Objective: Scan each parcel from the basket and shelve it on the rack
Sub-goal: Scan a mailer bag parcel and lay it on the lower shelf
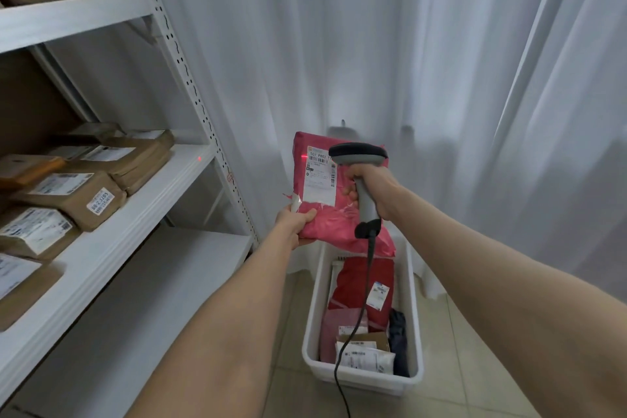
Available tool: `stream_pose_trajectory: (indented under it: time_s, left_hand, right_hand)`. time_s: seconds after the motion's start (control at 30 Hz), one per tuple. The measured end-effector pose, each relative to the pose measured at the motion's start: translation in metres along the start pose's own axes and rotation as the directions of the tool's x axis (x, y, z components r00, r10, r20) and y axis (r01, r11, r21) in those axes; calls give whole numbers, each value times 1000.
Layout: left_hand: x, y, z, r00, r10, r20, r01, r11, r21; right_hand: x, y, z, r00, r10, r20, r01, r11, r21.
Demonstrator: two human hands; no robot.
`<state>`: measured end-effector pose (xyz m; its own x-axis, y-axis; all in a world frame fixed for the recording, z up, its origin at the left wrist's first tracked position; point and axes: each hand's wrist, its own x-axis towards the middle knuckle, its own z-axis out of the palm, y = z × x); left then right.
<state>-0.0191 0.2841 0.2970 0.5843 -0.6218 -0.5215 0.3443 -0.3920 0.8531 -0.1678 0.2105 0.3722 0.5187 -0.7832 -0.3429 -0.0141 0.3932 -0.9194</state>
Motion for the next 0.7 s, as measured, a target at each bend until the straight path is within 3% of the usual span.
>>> stream_pose_trajectory:
  time_s: [0.7]
  left_hand:
    - [5, 2, -49, 1000, -7, -6, 6, 999, -51]
  right_hand:
    - [-9, -8, 51, 999, 5, 38, -1, 995, -102]
